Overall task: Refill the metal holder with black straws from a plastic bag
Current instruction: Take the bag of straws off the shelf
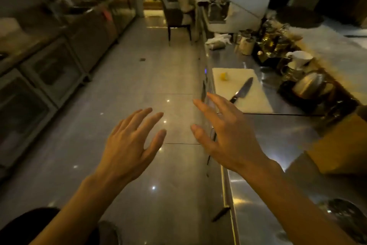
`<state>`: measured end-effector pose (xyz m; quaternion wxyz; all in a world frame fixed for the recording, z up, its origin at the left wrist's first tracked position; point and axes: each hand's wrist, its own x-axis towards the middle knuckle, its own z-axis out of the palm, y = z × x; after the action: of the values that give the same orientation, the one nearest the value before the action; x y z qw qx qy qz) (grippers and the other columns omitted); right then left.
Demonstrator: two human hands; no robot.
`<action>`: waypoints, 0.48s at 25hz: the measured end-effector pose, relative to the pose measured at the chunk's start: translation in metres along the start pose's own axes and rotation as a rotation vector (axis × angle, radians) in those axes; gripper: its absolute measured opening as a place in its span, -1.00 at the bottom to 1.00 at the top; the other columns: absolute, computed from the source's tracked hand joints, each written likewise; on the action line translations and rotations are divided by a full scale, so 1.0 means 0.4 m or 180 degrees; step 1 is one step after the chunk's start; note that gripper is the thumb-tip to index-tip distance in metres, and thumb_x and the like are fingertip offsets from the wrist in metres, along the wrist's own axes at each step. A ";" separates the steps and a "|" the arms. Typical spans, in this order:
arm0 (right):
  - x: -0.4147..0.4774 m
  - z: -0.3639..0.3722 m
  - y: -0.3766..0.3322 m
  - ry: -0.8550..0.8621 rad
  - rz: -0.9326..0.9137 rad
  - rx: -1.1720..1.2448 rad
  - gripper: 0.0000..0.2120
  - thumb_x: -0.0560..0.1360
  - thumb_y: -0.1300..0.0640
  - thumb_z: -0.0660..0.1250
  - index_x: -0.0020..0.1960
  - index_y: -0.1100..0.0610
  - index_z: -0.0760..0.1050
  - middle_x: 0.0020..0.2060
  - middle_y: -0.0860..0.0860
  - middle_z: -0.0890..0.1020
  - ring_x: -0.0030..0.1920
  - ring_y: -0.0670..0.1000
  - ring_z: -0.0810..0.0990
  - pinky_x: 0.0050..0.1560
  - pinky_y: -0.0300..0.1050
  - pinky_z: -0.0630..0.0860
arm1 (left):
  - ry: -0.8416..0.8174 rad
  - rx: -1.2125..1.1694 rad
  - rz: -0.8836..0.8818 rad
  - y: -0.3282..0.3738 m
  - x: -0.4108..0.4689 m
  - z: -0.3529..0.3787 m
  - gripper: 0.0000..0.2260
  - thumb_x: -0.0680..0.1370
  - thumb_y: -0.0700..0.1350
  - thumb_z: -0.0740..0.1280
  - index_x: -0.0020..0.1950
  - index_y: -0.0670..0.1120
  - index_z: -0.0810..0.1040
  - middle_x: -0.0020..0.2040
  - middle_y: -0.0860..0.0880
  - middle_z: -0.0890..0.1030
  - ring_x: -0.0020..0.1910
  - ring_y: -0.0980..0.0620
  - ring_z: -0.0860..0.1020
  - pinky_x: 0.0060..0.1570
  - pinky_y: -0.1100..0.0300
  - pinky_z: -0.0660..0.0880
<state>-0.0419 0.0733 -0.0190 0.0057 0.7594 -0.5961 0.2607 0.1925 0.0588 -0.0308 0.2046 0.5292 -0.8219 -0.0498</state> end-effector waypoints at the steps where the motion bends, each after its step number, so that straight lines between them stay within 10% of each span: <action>1: 0.005 0.018 -0.024 -0.0090 -0.0178 0.0068 -0.45 0.55 -0.25 0.07 0.47 -0.07 0.26 0.46 0.08 0.32 0.46 0.09 0.27 0.38 0.12 0.33 | 0.0014 0.0120 -0.0201 -0.014 -0.047 -0.009 -0.44 0.61 0.31 -0.11 0.48 0.10 0.34 0.47 -0.04 0.40 0.44 -0.05 0.35 0.31 -0.09 0.37; 12: 0.009 0.167 -0.522 -0.0565 -0.2033 0.0616 -0.44 0.54 -0.28 0.09 0.48 -0.09 0.24 0.46 0.10 0.31 0.47 0.10 0.25 0.36 0.07 0.29 | 0.0504 0.1064 -0.2026 -0.135 -0.559 -0.250 -0.37 0.61 0.32 -0.14 0.43 0.02 0.43 0.37 -0.12 0.50 0.36 -0.15 0.45 0.26 -0.14 0.41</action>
<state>0.1743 0.1092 -0.0122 -0.0369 0.9244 -0.2990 0.2339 0.3568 0.2479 -0.0193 0.1525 0.7868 -0.5945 0.0652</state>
